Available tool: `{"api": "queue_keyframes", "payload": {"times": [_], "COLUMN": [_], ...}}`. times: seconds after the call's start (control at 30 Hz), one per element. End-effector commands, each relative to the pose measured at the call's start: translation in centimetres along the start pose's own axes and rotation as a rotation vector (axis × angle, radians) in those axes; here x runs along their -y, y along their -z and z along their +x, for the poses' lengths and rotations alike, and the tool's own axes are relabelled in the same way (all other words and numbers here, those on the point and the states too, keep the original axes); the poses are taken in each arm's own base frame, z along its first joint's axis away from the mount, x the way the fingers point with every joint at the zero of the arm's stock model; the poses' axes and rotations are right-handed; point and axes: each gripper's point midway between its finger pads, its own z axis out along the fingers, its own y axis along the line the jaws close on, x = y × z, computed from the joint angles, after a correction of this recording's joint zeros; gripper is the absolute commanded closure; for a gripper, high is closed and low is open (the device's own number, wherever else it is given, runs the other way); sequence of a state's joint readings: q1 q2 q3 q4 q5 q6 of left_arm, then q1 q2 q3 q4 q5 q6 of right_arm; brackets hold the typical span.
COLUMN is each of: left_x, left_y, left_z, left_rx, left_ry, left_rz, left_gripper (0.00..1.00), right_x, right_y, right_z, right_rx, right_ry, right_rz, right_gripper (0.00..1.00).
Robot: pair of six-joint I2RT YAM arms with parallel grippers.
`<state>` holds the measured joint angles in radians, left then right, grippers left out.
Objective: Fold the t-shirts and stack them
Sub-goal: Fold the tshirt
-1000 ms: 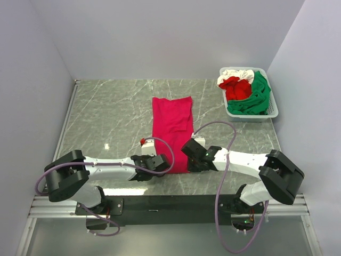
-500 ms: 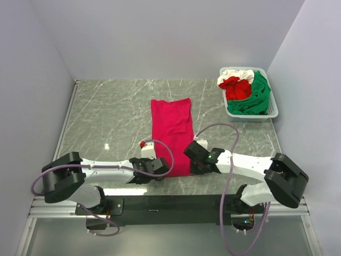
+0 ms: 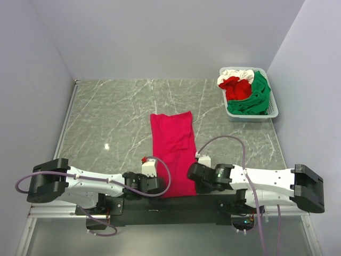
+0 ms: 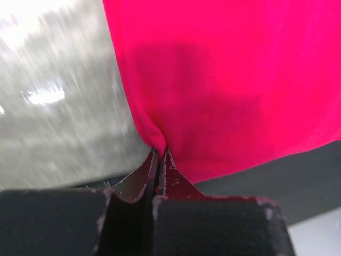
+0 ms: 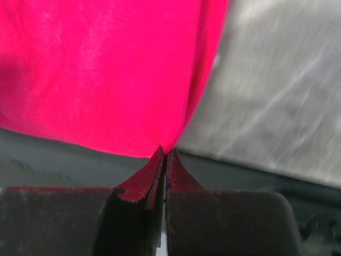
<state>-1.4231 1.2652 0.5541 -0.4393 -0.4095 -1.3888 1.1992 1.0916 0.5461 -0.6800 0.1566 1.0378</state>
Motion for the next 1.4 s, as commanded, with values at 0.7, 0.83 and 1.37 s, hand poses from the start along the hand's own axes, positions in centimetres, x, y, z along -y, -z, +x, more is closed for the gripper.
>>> {"api": "queue_keyframes", "payload": {"times": [0.7, 0.83, 1.37], "left_x": [3.6, 4.1, 3.4], "left_y": [4.9, 4.8, 3.0], "left_z": [-13.7, -17.4, -25.1], "left_rx": [0.295, 0.345, 0.419], "left_ry": [0.1, 0.087, 0.055], "left_rz": [0.188, 0.198, 0.168], "left_gripper": [0.99, 1.0, 0.99], "right_x": [-1.9, -1.5, 0.2], "right_y": [7.5, 8.1, 8.4], "right_z": [-12.4, -16.7, -25.0], "right_rx": [0.357, 0.419, 0.477], "right_ry": [-0.001, -0.011, 0.026], "right_rz": [0.014, 0.041, 0.115], "right_gripper": [1.0, 1.0, 1.0]}}
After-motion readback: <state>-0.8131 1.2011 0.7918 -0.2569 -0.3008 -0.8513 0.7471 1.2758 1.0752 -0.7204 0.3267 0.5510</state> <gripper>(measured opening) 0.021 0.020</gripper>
